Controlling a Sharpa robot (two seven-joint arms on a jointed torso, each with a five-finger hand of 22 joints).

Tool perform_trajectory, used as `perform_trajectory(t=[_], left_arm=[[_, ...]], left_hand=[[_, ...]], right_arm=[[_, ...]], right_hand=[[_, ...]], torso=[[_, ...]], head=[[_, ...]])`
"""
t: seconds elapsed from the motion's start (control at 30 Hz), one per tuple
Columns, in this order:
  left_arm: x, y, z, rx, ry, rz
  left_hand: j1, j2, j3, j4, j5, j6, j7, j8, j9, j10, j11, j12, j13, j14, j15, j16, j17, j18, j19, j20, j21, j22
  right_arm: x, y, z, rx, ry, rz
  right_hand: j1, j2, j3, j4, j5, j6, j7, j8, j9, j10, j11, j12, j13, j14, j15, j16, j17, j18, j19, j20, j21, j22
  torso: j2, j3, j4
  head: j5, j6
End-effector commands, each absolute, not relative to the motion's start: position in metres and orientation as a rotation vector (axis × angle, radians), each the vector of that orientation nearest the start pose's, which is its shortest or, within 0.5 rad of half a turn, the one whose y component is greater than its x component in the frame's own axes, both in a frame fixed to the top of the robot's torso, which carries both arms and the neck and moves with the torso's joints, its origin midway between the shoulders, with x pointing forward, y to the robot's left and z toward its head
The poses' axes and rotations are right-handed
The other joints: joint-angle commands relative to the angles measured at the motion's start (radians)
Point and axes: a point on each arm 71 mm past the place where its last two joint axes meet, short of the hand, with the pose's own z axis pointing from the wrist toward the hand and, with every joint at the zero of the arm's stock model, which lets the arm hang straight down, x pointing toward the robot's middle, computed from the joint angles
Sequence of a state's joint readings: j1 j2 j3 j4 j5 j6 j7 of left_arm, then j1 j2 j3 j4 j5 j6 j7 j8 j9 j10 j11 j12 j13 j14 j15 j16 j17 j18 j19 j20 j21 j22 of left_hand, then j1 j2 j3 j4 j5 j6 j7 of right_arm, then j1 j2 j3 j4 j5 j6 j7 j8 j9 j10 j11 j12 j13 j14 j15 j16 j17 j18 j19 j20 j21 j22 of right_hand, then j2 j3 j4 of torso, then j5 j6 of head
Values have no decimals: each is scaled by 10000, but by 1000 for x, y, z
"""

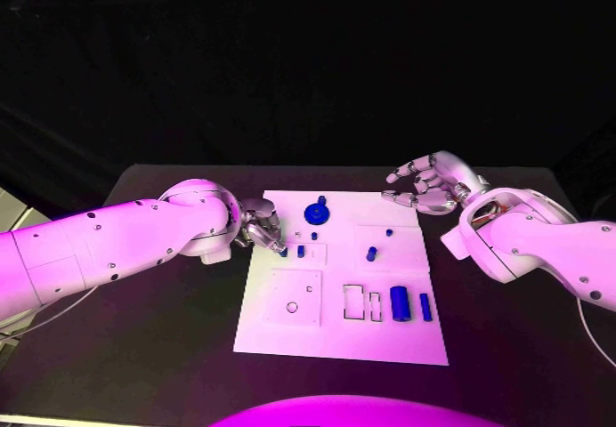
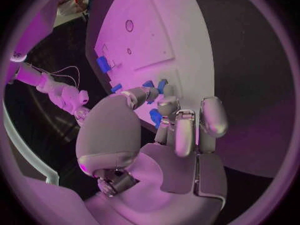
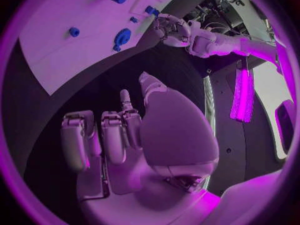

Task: Assemble the parts on the task board

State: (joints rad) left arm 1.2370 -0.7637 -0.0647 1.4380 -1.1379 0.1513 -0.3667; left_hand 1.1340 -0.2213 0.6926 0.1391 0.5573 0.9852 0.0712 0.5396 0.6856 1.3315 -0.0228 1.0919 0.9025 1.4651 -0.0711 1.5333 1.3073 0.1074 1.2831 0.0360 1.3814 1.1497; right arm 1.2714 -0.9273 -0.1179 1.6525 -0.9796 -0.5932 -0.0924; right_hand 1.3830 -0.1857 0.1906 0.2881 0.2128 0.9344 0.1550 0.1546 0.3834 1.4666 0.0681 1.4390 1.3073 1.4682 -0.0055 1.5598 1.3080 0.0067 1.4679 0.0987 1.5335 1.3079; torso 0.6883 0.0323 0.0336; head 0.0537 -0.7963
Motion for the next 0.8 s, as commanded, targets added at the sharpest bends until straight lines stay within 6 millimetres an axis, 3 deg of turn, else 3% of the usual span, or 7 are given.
perform_trajectory(t=[0.03, 0.8], left_arm=[[493, 192, -219, -253, 22722, -5129], [491, 190, -224, -260, 22980, -5105]], left_hand=[[42, 27, 1874, -1936, 51, 224, -173, 18, 9, 53, -15, -18, -16, 840, -81, 22, 1814, -117, 44, -11, 33, 11], [32, 24, 1879, -1927, 50, 237, -174, 2, 6, 64, -18, -44, -38, 831, -86, 7, 1779, -110, 22, -18, 21, -21]], right_arm=[[468, -219, -163, 3574, 15619, 8280], [468, -220, -163, 3575, 15627, 8278]], right_hand=[[-76, -20, 50, 6, 34, 1, -26, 46, 15, 114, 10, 28, 1719, 940, 19, -38, 2282, 24, 861, 18, -16, 2438], [-76, -20, 50, 6, 34, 1, -26, 46, 15, 114, 10, 28, 1719, 940, 19, -38, 2282, 24, 861, 18, -16, 2438]], torso=[[0, 0, 7], [1, 6, 0]], head=[[-10, -13], [-14, -13]])
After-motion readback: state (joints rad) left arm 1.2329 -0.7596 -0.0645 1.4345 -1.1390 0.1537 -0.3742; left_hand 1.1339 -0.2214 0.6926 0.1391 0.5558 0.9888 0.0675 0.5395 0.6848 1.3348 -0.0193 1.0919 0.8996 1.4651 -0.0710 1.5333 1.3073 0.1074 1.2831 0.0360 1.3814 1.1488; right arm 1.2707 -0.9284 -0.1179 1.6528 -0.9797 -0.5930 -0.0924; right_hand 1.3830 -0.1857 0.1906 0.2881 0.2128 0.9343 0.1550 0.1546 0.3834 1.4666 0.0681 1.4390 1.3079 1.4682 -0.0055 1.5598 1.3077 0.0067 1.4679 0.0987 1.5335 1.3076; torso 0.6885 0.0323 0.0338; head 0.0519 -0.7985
